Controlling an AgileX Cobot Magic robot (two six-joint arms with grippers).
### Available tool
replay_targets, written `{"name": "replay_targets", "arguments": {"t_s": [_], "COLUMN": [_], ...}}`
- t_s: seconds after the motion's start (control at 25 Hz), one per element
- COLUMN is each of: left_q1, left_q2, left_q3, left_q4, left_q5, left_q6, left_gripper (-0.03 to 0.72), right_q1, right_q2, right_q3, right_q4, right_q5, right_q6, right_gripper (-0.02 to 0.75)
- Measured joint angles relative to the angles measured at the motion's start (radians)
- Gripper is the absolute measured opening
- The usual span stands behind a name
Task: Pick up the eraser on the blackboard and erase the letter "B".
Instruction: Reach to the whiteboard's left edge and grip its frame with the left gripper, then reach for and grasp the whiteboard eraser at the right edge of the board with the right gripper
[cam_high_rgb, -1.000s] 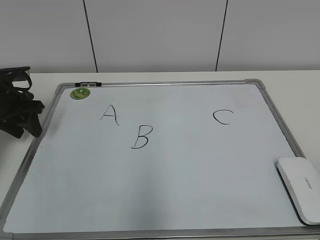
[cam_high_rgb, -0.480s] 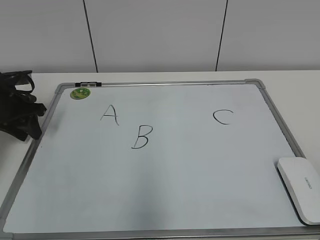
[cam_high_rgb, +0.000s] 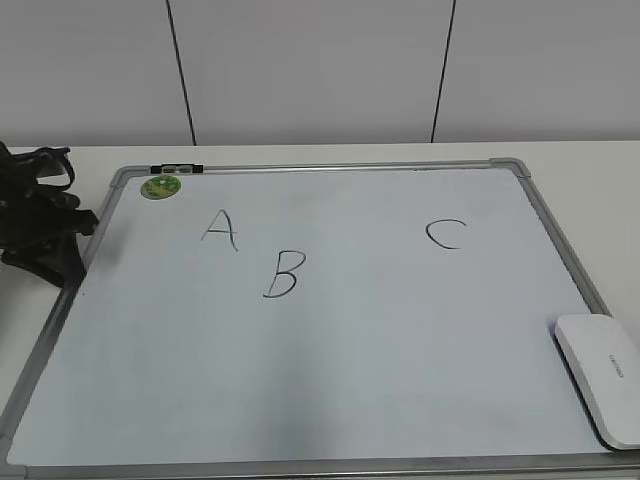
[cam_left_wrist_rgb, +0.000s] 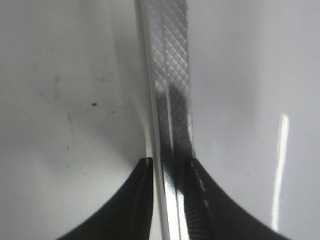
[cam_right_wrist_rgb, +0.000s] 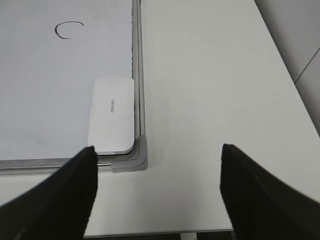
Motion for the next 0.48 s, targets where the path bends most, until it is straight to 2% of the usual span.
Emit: {"name": "replay_targets", "arguments": {"t_s": [0.16,0.48], "left_q1": [0.002,0.002], "left_q2": [0.001,0.002], "left_q3": [-0.006,-0.006], "left_q4": [-0.007,-0.013], "left_q5": [0.008,0.011], "left_q6": [0.000,-0.003], "left_gripper": [0.043,0.034], "right_q1": [0.000,0.000], "right_q2": [0.000,0.000], "right_q3": [0.000,-0.005], "right_q4": [0.000,0.000], "right_q5": [0.000,0.000], "right_q6": [0.000,0.000], "right_gripper": [0.568,0.568]}}
